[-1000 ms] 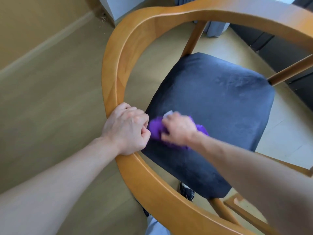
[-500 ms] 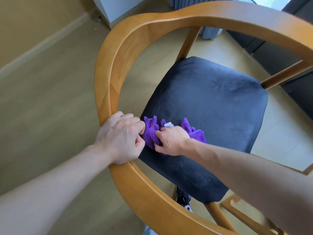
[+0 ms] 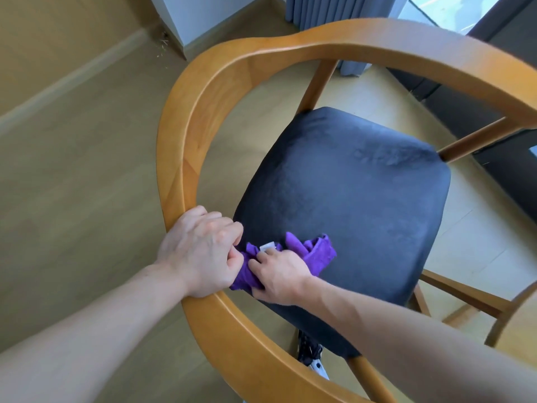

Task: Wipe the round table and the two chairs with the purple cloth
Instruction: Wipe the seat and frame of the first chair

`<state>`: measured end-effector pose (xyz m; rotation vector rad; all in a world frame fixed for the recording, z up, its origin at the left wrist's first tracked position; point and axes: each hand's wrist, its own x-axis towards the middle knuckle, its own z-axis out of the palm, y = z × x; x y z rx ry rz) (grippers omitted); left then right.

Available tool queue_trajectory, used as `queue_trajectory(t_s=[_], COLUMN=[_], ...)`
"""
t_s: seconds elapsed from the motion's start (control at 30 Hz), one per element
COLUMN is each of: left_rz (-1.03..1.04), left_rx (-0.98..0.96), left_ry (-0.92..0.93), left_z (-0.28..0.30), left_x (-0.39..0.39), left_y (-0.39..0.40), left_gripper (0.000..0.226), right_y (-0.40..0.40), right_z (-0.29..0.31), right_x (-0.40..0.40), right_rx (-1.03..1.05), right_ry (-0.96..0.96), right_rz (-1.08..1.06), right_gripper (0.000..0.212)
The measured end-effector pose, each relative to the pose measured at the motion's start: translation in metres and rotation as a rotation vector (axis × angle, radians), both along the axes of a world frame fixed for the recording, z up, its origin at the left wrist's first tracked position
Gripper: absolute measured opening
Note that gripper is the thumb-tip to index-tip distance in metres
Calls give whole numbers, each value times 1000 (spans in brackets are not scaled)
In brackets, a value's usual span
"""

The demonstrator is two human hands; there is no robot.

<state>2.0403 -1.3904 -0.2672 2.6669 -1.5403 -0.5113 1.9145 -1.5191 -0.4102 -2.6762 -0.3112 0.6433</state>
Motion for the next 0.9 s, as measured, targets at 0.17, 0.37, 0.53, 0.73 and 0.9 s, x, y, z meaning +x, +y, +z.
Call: queue_trajectory(t_s=[0.17,0.37,0.53,0.73,0.9], left_rz=[9,13,6,11,4], left_rx=[-34,-14,-14,-43,-8], left_ry=[14,9,4,5,10], left_z=[-3,1,4,-2,-1], left_x=[2,0,0,2,1], left_y=[1,1,-3,1,1], left_gripper=[22,19,17,22,24], right_y=[-79,-13,-19,-98,-12], right_z=[3,-3,-2,-4,-4], right_x=[60,18,6,35,-12], right_rx=[-132,-136,-38,-66,-104], right_ry=[-80,-24,45,-72,13], right_rz=[-621,-676,-69,-1035,-816], right_gripper=[30,33,34,33,29])
